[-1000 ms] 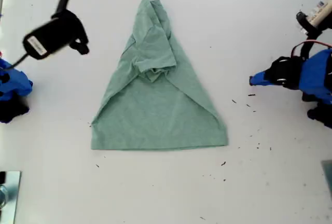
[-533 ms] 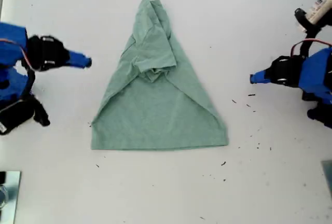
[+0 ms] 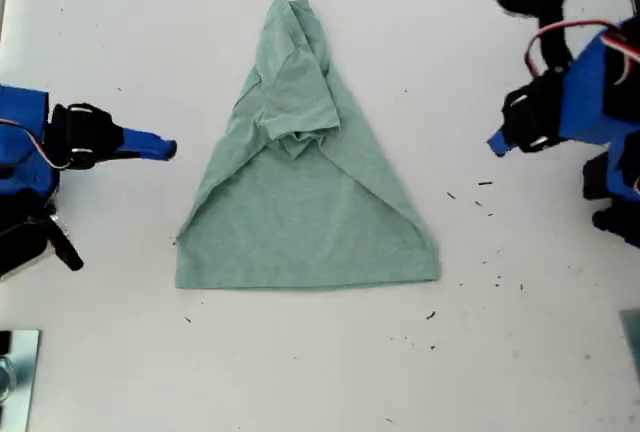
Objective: Fold t shirt
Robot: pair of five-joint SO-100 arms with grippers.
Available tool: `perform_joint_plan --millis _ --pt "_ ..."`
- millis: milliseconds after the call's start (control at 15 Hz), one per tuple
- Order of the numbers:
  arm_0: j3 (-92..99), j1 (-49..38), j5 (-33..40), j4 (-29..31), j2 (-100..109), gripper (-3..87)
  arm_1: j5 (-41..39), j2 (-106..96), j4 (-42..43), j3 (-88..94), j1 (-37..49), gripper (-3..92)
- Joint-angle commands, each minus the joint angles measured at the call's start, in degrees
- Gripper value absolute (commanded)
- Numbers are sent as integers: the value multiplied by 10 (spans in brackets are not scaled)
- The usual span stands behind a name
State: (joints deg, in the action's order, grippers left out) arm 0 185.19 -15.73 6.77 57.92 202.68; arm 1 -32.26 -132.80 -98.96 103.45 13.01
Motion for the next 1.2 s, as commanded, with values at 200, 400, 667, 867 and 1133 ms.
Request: perform_joint_plan --millis 200,400,667,867,1133 --pt "8 -8 21 -9 -11 -2 9 158 -4 -167 -74 313" --pt "8 -6 25 -10 -11 -2 61 265 18 -160 -139 327" --pt "8 -11 33 -10 -10 -2 89 402 119 -153 -182 323" --pt "8 -4 33 -10 -10 -2 91 425 192 -99 -185 269" --pt "8 0 34 -10 -10 -2 66 364 185 -88 -185 242"
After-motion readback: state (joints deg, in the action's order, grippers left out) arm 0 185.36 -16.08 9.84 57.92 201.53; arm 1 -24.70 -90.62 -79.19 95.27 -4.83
